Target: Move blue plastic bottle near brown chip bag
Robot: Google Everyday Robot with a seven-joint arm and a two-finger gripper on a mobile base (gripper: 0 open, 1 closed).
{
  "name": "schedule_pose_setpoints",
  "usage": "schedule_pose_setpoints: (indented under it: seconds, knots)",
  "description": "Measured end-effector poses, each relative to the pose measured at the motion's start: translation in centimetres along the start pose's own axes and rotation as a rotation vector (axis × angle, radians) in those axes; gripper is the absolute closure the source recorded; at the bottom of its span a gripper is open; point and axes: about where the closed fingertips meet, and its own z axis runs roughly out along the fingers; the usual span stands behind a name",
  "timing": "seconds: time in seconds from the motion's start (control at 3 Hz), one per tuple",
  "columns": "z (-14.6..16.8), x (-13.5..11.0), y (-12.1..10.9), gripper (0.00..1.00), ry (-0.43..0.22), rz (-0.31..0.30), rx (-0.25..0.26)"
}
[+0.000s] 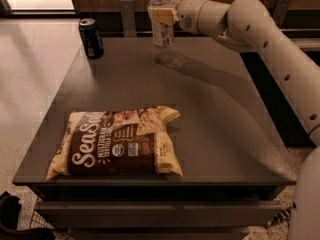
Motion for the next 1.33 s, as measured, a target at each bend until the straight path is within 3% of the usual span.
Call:
schedule_pose_setpoints:
  seconds: [0.33, 0.67, 1.0, 1.33]
  knots:
    - [-6.2, -3.5, 0.9, 1.0, 0.003, 0.008, 0.03]
    - [-11.8, -4.9, 2.1, 1.0, 0.014, 0.028, 0.06]
    - [-17.8, -5.2, 4.4, 1.0, 0.028, 0.062, 0.08]
    - [-21.9, -4.2, 6.7, 1.0, 0.036, 0.074, 0.094]
